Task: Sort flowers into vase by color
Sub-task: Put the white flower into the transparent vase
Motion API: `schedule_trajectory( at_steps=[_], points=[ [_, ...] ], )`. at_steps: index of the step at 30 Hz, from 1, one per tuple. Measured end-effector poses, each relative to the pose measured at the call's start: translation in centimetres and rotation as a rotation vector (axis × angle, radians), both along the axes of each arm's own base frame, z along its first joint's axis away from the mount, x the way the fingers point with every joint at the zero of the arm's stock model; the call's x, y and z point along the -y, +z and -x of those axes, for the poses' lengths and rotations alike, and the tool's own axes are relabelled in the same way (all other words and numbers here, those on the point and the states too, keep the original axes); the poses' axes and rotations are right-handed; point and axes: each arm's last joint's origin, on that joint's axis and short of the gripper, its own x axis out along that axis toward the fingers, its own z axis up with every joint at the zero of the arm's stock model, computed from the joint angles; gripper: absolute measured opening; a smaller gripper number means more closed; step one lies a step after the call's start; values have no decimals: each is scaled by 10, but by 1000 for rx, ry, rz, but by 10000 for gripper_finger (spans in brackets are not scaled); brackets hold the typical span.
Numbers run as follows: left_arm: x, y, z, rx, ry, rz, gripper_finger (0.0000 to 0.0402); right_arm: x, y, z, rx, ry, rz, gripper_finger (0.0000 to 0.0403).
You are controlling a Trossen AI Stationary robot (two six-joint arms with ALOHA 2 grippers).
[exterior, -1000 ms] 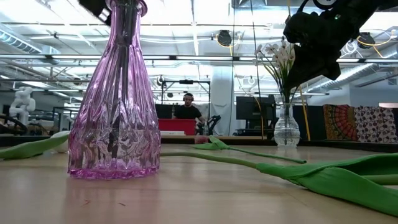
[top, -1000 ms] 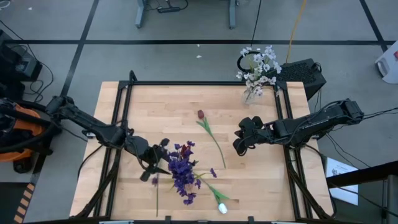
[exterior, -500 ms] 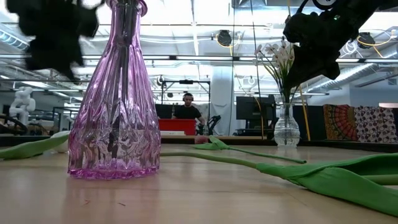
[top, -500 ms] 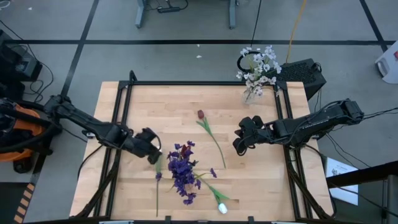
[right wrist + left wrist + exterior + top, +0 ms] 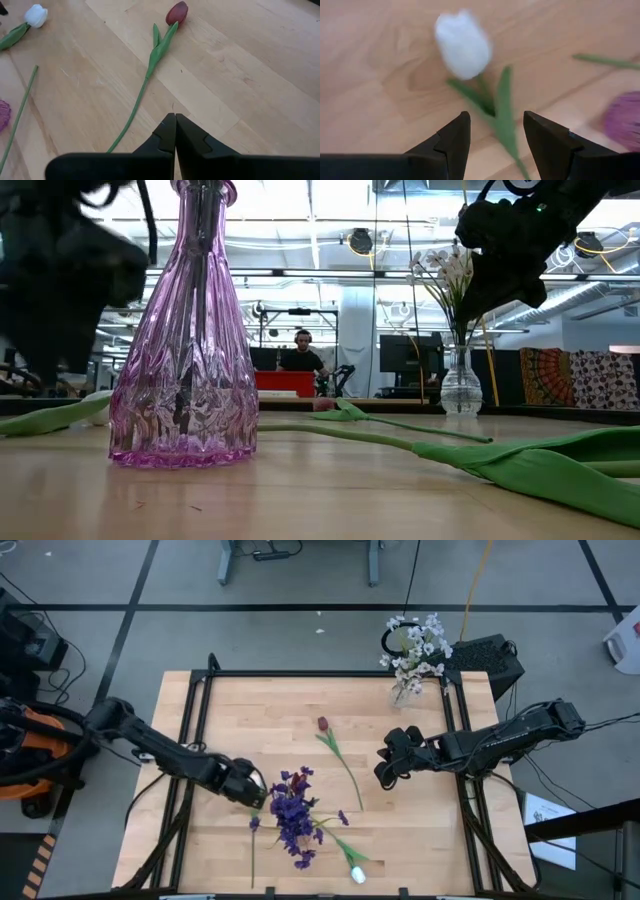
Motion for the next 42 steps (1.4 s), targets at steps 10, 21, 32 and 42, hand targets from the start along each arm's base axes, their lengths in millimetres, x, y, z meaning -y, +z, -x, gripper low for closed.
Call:
schedule_trajectory(
  at_steps=[10,21,32,42],
  points=[
    [4,-37,-11,-193,27,-5,143,0,0,0,0,1,-1,0],
    [-26,-34,-15,-188,-13,-102,11,0,0,0,4,-4,-6,0],
    [-53,-18,2,-290,3,-198,14,0,0,0,10,-14,-18,0],
    [-61,-19,0,-290,134,-157,87,0,0,0,7,-11,-12,0]
  ],
)
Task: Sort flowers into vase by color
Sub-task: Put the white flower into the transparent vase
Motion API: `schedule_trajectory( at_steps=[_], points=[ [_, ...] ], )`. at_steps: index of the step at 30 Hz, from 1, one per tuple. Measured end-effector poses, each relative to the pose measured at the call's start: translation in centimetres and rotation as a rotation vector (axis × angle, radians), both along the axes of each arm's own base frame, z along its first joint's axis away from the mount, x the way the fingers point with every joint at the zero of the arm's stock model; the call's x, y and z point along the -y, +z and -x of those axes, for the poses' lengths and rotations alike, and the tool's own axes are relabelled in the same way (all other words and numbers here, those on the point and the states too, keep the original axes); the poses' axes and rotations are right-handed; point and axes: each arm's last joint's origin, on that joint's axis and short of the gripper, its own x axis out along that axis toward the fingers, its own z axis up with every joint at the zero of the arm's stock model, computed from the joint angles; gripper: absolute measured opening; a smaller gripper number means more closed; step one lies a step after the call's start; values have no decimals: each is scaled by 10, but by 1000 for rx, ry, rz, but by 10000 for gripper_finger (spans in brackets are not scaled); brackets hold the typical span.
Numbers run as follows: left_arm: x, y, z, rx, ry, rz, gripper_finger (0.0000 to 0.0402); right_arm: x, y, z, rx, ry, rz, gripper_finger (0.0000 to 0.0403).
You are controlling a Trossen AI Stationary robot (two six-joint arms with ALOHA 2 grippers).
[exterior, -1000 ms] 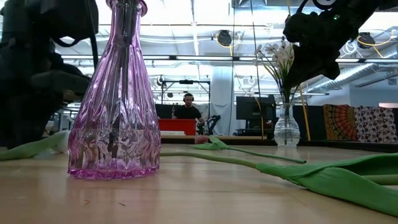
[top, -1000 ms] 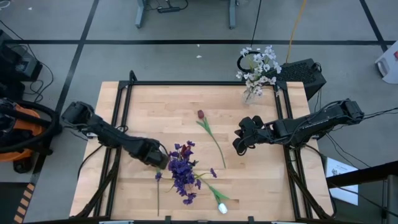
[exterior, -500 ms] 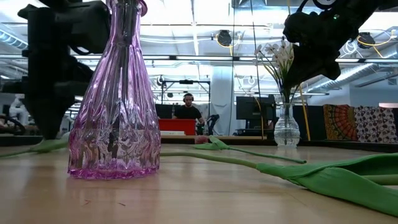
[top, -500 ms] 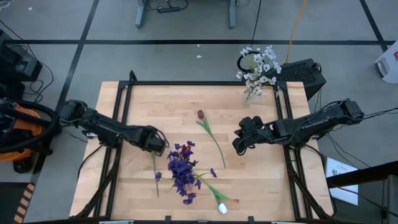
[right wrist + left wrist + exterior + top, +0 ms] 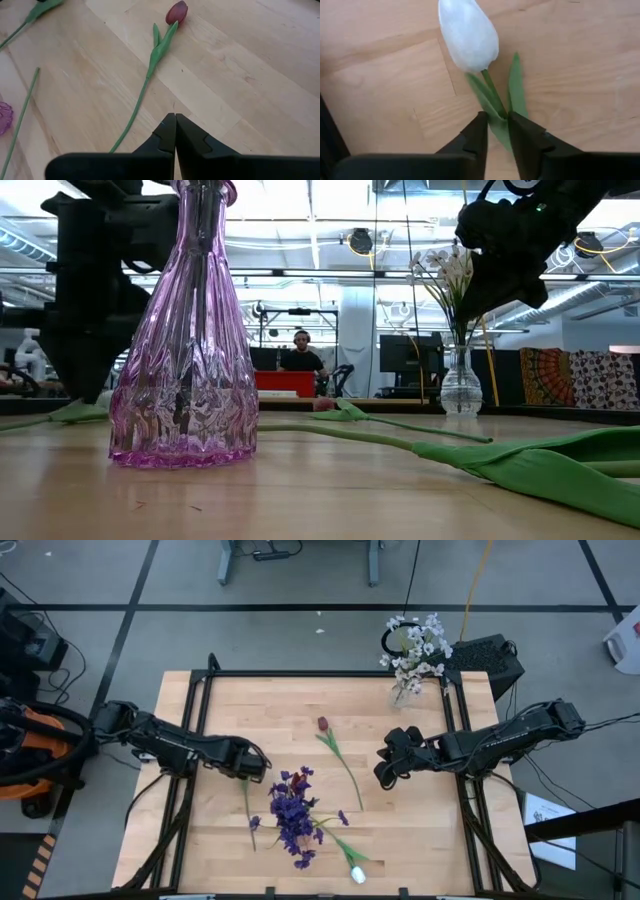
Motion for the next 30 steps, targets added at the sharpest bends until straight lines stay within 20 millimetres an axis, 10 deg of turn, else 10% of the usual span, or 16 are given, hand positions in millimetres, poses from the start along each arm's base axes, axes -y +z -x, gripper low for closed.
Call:
schedule_trajectory(
  at_steps=[11,30],
  points=[
    [-1,0,-5,60,132,28,174,0,0,0,-15,30,27,0],
    [1,-28,-14,-81,175,24,133,0,0,0,-2,11,11,0]
  ],
)
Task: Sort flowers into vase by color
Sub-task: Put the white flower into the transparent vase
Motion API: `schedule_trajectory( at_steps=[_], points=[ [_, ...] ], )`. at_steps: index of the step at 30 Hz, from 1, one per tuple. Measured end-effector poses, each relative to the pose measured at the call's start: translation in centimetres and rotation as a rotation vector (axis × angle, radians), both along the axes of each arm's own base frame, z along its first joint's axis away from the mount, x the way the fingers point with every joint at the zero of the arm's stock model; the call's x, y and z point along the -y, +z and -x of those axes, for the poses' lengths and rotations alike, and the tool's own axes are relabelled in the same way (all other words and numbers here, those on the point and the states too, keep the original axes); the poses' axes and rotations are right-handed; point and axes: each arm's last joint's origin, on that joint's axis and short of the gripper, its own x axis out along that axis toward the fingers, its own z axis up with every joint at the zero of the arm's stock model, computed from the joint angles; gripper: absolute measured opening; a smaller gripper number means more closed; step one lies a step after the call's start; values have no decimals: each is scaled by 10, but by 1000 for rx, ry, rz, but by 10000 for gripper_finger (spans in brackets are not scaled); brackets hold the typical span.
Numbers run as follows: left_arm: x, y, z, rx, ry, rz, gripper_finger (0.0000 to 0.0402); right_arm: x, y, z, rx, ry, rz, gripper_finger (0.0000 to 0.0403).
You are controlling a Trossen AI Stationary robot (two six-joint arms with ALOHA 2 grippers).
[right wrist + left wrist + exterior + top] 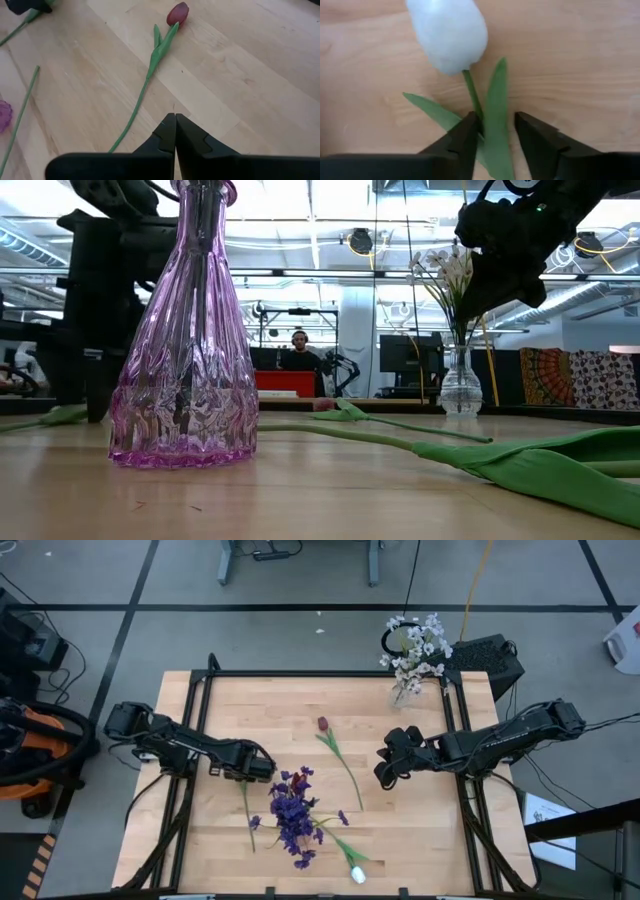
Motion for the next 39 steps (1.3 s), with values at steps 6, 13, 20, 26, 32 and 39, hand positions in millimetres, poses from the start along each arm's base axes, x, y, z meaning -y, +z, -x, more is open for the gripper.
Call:
schedule_trajectory(
  at_steps=[6,13,20,26,32,39],
  points=[
    [-12,-1,1,-37,-103,-38,16,0,0,0,9,-11,-10,0],
    [-39,6,4,-52,-329,-120,8,-2,0,-1,34,-49,-97,0],
    [-81,46,2,114,-475,-251,5,-7,-3,3,-1,-57,-266,0],
    [-111,92,-27,565,-739,-487,5,-11,-7,9,-49,-101,-308,0],
    [-115,136,-58,1061,-911,-800,5,-7,-2,3,24,-81,-147,0],
    [-105,155,-69,1285,-956,-930,5,16,23,-24,274,25,96,0]
  ],
)
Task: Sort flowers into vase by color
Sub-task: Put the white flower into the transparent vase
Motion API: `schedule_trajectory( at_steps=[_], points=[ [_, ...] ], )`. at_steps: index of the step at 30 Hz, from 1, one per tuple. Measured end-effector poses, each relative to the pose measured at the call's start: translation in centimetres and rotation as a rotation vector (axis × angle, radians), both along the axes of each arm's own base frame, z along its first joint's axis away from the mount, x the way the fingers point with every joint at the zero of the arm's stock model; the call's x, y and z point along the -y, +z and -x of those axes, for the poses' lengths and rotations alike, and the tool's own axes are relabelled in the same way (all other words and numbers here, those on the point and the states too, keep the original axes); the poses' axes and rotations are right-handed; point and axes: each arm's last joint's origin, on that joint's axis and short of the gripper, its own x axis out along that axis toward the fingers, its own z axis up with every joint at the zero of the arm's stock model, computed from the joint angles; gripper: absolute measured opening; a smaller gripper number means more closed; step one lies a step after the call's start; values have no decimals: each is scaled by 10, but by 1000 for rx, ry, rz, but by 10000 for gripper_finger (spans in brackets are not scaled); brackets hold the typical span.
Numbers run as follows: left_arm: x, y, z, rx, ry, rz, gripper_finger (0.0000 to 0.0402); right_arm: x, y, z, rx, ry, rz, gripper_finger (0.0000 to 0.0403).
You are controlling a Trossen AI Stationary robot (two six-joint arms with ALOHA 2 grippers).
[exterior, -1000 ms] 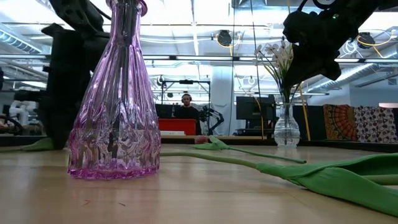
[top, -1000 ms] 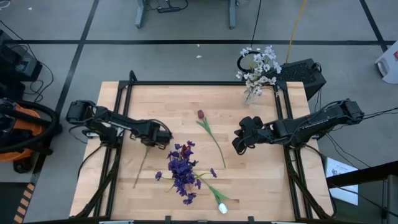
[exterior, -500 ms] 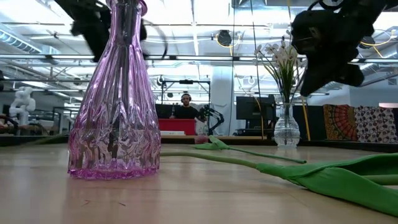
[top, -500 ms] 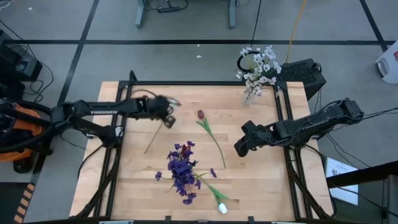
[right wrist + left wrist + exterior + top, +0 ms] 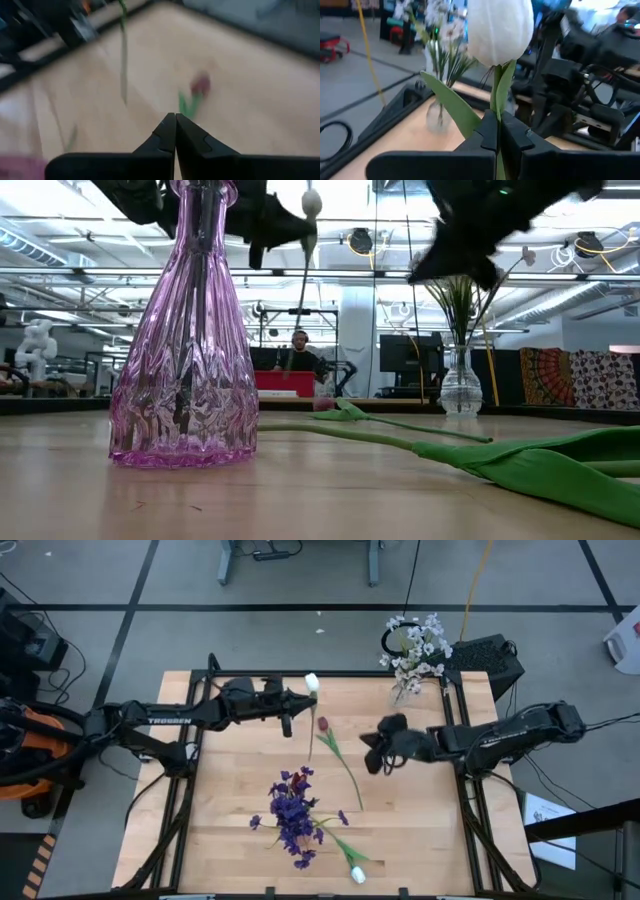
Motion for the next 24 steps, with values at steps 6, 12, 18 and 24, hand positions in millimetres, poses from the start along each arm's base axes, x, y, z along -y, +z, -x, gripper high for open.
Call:
schedule_trajectory(
  at_steps=[6,12,18,24],
  points=[
    [12,10,-13,4,-53,-11,4,24,40,-17,224,88,203,7],
    [25,29,-45,-30,-127,-131,4,33,87,-23,268,123,314,46],
    [24,43,-59,-48,-126,-136,4,33,111,-21,272,130,337,95],
    [24,46,-60,-38,-126,-153,4,32,108,-23,263,165,318,139]
  ],
)
